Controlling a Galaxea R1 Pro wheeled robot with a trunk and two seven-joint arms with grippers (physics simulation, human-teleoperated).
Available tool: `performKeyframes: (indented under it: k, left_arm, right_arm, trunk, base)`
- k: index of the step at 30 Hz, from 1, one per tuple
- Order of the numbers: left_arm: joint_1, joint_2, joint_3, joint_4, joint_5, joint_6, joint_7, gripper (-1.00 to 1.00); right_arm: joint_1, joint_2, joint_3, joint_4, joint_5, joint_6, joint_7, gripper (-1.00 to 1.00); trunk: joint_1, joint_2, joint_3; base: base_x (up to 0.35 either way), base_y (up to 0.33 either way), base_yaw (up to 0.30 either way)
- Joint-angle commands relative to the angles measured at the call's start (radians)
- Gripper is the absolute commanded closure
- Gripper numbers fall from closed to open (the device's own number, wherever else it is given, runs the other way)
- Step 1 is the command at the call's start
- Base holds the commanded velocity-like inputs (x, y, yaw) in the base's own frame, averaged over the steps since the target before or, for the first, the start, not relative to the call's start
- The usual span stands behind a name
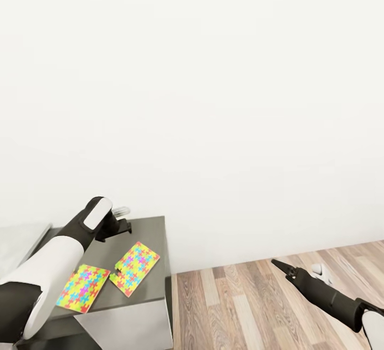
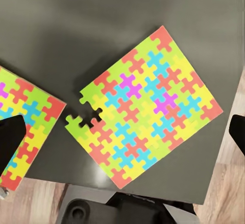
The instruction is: Put all the toys in the child's room - the three board games (two on the bed and one on the table), the two jigsaw puzzles on the table, and the tennis ball on the table - inside the toy box on the table in the child's room.
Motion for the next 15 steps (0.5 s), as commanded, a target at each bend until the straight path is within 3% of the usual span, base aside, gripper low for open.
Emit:
performKeyframes:
  k: [1, 6, 8, 11, 15]
  left_arm:
    - [-0.001, 0.001, -0.007, -0.001, 0.01, 0.001, 0.009, -1.0]
    - [-0.001, 0.002, -0.007, -0.001, 0.01, 0.001, -0.003, -1.0]
    - [-0.001, 0.005, -0.006, -0.001, 0.011, 0.001, -0.038, -1.0]
    - [-0.001, 0.011, -0.007, 0.0, 0.007, 0.001, -0.175, -1.0]
    - [0.001, 0.026, -0.008, 0.002, 0.006, 0.001, -0.26, -1.0]
  right_arm:
    - [-0.002, 0.0, -0.001, 0.0, 0.008, 0.005, 0.009, -1.0]
    - [-0.003, 0.001, -0.001, 0.001, 0.008, 0.005, 0.009, -1.0]
    - [-0.003, 0.001, -0.001, 0.001, 0.008, 0.005, 0.009, -1.0]
    - [-0.003, 0.001, -0.001, 0.001, 0.008, 0.005, 0.009, -1.0]
    - [-0.003, 0.0, -0.001, 0.001, 0.008, 0.005, 0.009, -1.0]
  trunk:
    - [0.001, -0.002, -0.004]
    - [0.001, -0.002, -0.012]
    - [0.001, -0.002, -0.015]
    - [0.001, -0.002, -0.02]
    - [0.001, -0.002, -0.027]
  base:
    - [0.221, 0.0, 0.0]
    - [0.264, 0.0, 0.0]
    - [0.282, 0.0, 0.0]
    - [0.208, 0.0, 0.0]
    - [0.068, 0.0, 0.0]
